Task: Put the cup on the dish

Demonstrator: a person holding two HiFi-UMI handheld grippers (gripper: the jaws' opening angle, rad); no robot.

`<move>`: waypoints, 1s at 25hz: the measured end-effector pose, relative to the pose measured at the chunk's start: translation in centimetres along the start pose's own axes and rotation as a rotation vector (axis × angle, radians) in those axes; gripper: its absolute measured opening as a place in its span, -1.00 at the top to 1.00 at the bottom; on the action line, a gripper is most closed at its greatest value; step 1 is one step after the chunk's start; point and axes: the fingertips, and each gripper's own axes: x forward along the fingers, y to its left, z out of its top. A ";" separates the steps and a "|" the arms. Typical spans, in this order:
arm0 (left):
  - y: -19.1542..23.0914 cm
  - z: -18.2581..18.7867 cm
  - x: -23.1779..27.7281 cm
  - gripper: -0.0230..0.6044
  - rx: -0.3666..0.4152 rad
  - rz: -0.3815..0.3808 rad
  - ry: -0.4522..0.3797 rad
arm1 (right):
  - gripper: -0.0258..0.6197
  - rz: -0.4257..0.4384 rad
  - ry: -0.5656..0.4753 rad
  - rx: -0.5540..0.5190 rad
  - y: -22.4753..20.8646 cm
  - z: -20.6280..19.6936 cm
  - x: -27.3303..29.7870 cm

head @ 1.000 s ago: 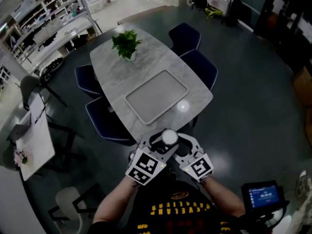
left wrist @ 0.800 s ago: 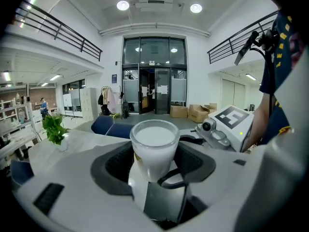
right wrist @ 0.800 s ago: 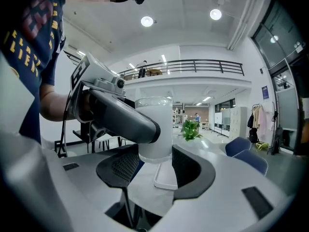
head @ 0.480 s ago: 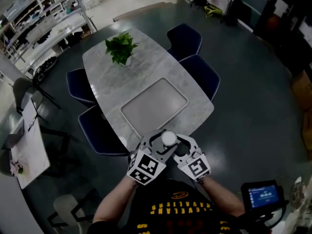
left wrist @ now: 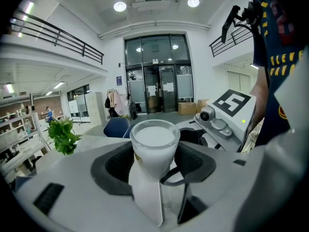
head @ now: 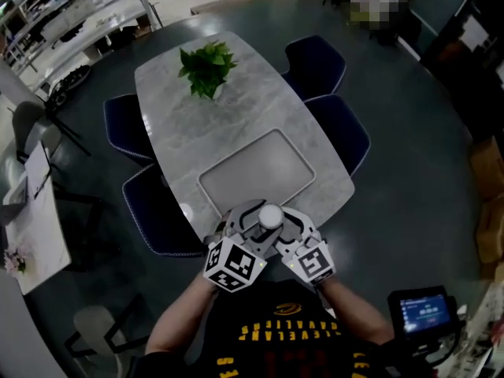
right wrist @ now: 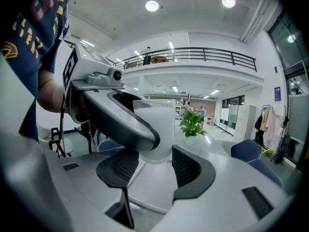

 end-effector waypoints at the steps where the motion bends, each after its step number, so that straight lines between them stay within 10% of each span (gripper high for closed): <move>1: 0.6 -0.2 0.1 0.10 -0.002 0.004 -0.001 | 0.25 0.006 0.006 -0.006 -0.1 -0.1 0.6; 25: 7.3 -6.9 8.0 0.10 -0.084 0.098 0.124 | 0.25 0.162 0.165 -0.052 -5.4 -7.5 8.5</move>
